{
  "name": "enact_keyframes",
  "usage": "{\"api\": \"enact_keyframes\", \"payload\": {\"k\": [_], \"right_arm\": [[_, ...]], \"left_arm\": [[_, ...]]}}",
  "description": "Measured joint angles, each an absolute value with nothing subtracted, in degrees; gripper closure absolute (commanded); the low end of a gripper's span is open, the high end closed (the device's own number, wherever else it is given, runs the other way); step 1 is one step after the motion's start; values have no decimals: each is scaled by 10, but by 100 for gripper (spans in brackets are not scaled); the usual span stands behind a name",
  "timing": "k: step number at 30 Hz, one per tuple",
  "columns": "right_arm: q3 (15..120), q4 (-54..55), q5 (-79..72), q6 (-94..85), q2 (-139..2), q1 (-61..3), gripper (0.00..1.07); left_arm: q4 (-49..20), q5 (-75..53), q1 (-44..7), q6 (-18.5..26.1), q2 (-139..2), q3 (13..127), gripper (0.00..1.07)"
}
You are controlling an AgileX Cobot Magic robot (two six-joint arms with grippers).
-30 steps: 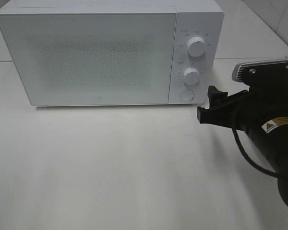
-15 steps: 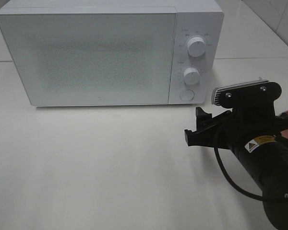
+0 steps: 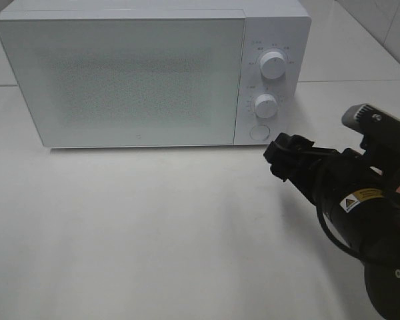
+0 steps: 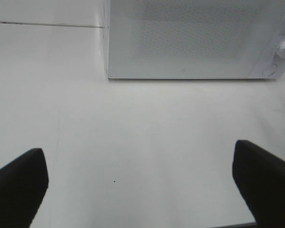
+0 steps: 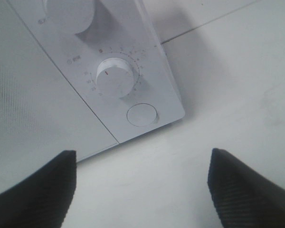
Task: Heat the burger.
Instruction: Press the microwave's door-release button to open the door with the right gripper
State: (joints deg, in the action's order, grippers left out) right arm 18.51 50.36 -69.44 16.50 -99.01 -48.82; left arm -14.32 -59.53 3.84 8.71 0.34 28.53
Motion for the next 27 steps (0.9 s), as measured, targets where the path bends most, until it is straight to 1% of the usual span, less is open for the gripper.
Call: {"api": "enact_keyframes", "payload": {"k": [1, 3, 4, 5, 6, 7, 8, 9, 10, 11, 12, 13, 14, 15, 16, 17, 18, 19, 21, 27], "right_arm": [[185, 504, -694, 165, -990, -488, 32], [185, 504, -694, 281, -990, -488, 34], [185, 504, -694, 281, -990, -488, 34], [185, 504, -694, 366, -990, -488, 36], [185, 504, -694, 407, -990, -488, 38], [185, 504, -694, 407, -990, -488, 38], [185, 504, -694, 476, -990, -488, 43], [185, 504, -694, 539, -990, -488, 45], [185, 504, -694, 539, -990, -488, 45], [185, 504, -694, 563, -990, -488, 53], [185, 504, -694, 563, -990, -488, 53], [185, 504, -694, 619, -990, -488, 63], [185, 504, -690, 641, -990, -488, 67], [185, 504, -690, 641, -990, -488, 67], [185, 504, -681, 674, -990, -488, 78], [185, 504, -674, 688, -990, -488, 85], [185, 504, -662, 704, -990, -488, 97], [185, 504, -662, 704, -990, -488, 97], [185, 504, -648, 714, -990, -488, 107], [185, 504, -645, 722, -990, -488, 107]], "left_arm": [[-143, -595, 38, 87, 3, 285, 9], [-143, -595, 38, 87, 3, 285, 9], [-143, -595, 38, 87, 3, 285, 9], [-143, -595, 38, 87, 3, 285, 9], [-143, -595, 38, 87, 3, 285, 9], [-143, -595, 38, 87, 3, 285, 9], [-143, -595, 38, 87, 3, 285, 9], [-143, -595, 38, 87, 3, 285, 9], [-143, -595, 38, 87, 3, 285, 9], [-143, -595, 38, 87, 3, 285, 9], [-143, -595, 38, 87, 3, 285, 9], [-143, -595, 38, 87, 3, 285, 9], [-143, -595, 38, 87, 3, 285, 9], [-143, -595, 38, 87, 3, 285, 9], [-143, -595, 38, 87, 3, 285, 9], [-143, -595, 38, 87, 3, 285, 9], [-143, -595, 38, 87, 3, 285, 9], [-143, -595, 38, 87, 3, 285, 9], [-143, -595, 38, 87, 3, 285, 9], [-143, -595, 38, 87, 3, 285, 9]]}}
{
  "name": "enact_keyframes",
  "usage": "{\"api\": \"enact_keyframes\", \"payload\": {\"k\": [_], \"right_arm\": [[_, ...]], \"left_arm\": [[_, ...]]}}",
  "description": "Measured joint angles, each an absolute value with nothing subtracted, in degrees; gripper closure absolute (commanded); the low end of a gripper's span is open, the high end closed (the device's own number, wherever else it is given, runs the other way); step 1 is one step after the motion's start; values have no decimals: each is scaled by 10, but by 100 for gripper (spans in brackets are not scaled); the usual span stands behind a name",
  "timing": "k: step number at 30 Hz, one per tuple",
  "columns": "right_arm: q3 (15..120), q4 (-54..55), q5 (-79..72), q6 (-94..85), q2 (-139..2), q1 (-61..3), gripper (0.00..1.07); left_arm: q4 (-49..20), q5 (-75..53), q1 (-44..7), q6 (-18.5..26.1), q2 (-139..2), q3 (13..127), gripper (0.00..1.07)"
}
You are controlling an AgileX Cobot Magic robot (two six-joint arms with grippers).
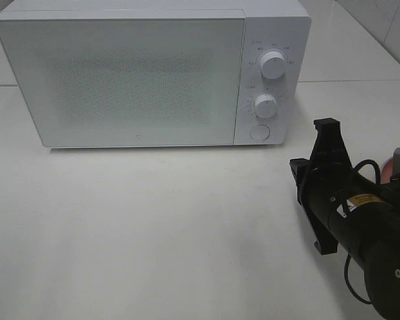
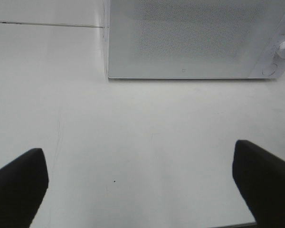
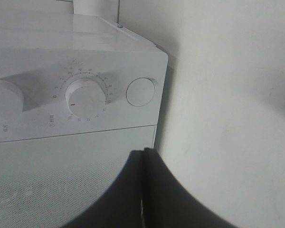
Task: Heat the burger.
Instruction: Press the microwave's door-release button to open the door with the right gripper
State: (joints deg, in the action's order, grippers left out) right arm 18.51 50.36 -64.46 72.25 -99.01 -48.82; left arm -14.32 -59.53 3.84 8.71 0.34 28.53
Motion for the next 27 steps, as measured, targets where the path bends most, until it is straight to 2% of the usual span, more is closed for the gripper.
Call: {"api": "enact_keyframes", "payload": {"k": [8, 10, 16, 27], "right_arm": [[202, 500, -638, 708, -992, -476, 107], [216, 482, -629, 704, -1007, -450, 107], [241, 434, -611, 725, -1040, -428, 107], [282, 416, -606, 754, -1091, -419, 107]], "left_arm": [[-143, -595, 38, 87, 3, 285, 9], [-143, -595, 38, 87, 3, 285, 9], [-143, -595, 38, 87, 3, 285, 9], [-143, -595, 38, 87, 3, 285, 9]]}}
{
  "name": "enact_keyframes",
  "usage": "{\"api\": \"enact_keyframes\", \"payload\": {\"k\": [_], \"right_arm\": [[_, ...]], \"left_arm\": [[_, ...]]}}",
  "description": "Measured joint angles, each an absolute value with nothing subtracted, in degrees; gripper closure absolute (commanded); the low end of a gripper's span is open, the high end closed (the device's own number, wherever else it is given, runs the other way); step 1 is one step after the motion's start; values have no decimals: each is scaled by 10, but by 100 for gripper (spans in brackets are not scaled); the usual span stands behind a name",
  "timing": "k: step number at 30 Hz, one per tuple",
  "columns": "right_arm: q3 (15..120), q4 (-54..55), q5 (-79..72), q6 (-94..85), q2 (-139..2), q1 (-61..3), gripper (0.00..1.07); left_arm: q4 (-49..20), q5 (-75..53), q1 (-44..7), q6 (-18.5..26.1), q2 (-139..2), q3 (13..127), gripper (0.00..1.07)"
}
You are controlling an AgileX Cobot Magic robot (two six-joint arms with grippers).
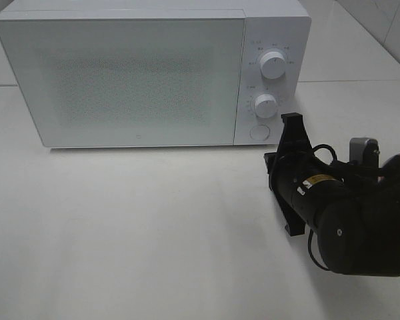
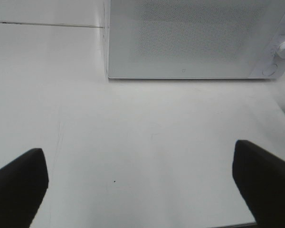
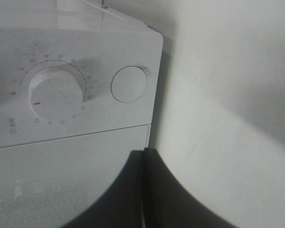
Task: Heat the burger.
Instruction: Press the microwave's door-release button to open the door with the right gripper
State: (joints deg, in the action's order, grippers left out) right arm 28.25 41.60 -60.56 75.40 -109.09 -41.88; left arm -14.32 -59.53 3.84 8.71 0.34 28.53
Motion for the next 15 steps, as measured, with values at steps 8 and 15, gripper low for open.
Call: {"api": "enact_keyframes", "payload": {"k": [8, 15], "right_arm": [[316, 376, -595, 755, -1099, -375, 107], [353, 351, -576, 755, -1124, -356, 107]], "left_arm": [[-143, -595, 38, 87, 3, 285, 9], [-143, -595, 38, 87, 3, 285, 9]]}}
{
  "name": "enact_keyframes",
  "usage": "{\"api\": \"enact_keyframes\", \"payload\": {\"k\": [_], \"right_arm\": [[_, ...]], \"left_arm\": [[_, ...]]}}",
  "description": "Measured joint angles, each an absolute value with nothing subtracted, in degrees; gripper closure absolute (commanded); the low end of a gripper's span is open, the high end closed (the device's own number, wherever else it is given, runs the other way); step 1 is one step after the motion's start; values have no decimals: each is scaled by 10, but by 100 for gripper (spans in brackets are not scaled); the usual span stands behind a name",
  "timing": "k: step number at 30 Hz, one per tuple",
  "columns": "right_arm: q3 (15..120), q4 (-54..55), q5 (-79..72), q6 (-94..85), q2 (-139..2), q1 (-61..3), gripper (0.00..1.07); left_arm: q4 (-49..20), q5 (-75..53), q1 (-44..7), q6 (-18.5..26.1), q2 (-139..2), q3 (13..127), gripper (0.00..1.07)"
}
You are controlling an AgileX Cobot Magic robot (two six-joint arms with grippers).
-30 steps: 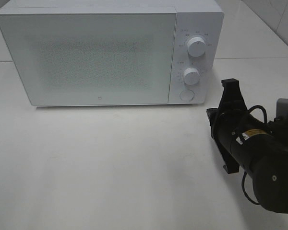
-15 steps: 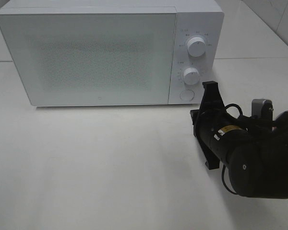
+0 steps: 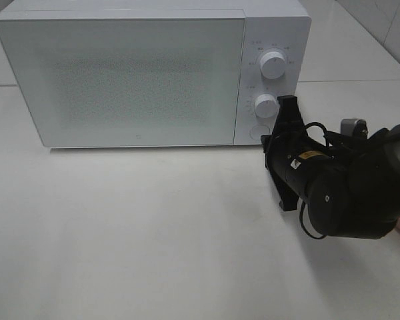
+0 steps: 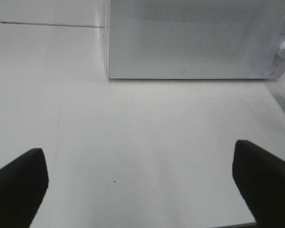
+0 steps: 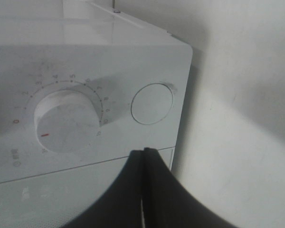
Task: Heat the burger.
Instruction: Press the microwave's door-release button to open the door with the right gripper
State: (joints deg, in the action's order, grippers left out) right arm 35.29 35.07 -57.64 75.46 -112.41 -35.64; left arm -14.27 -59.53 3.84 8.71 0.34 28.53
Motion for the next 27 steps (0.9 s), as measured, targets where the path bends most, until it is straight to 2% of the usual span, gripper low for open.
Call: {"api": "enact_keyframes", "payload": {"k": [27], "right_arm": [[456, 356, -537, 743, -1197, -309, 107]], "left_arm": [[-142, -595, 38, 87, 3, 285, 9]]}}
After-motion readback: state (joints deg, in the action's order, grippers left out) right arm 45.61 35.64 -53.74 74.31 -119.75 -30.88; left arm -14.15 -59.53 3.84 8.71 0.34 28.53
